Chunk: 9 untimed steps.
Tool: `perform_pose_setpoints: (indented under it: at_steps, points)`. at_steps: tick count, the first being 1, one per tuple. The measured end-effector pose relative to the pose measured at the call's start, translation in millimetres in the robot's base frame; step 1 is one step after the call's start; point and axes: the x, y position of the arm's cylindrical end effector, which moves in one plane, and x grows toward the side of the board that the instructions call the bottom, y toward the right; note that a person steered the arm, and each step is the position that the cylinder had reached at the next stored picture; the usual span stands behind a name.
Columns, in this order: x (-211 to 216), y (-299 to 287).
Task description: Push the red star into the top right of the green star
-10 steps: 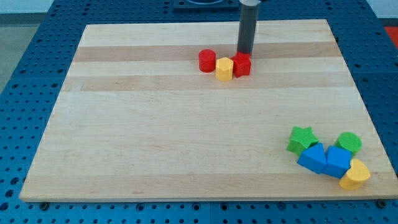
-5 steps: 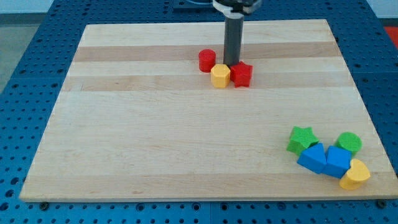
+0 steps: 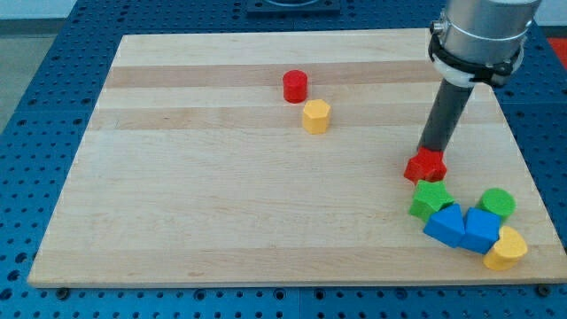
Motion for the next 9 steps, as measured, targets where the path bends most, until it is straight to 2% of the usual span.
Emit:
perform_pose_setpoints:
  at_steps: [1, 2, 3, 4, 7, 9]
  points:
    - [-29.0, -14.0]
    - [-35.5, -47.4]
    - [0.1, -56.1]
    - [9.2, -54.7]
    - [16.8, 8.6]
    - [22.8, 10.4]
